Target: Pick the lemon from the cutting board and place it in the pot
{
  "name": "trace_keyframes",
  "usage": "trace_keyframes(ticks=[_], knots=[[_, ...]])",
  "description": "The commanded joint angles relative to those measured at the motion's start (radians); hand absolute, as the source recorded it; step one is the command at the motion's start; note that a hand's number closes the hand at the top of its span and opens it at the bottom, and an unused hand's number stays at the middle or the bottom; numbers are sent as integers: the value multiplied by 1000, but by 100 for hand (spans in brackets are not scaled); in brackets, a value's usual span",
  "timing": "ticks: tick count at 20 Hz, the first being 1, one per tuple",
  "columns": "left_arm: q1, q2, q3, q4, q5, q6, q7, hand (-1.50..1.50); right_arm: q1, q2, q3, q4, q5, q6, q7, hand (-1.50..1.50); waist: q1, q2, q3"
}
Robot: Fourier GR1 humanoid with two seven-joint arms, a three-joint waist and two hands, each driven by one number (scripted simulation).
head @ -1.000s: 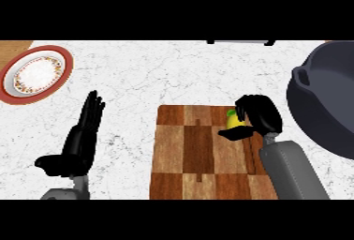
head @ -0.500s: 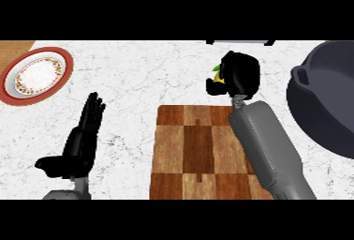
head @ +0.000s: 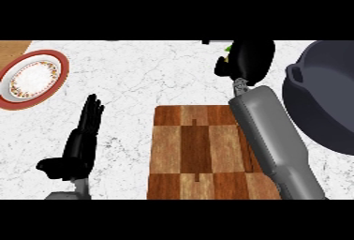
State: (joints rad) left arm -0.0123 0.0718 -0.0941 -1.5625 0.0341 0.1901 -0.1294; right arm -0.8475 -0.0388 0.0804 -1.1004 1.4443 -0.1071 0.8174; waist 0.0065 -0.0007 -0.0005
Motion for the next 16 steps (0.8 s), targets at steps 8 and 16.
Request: trace_keyframes(ticks=[8,16], knots=[[-16,19,49,-6,22,-25,7,0,81,-177,-128,-89,-33,23,-29,150,-7,0,0],[41,-3,16,-29,6,-33,7,0,165,-328,-251,-59,-118,-9,-146,150,-5,0,0]])
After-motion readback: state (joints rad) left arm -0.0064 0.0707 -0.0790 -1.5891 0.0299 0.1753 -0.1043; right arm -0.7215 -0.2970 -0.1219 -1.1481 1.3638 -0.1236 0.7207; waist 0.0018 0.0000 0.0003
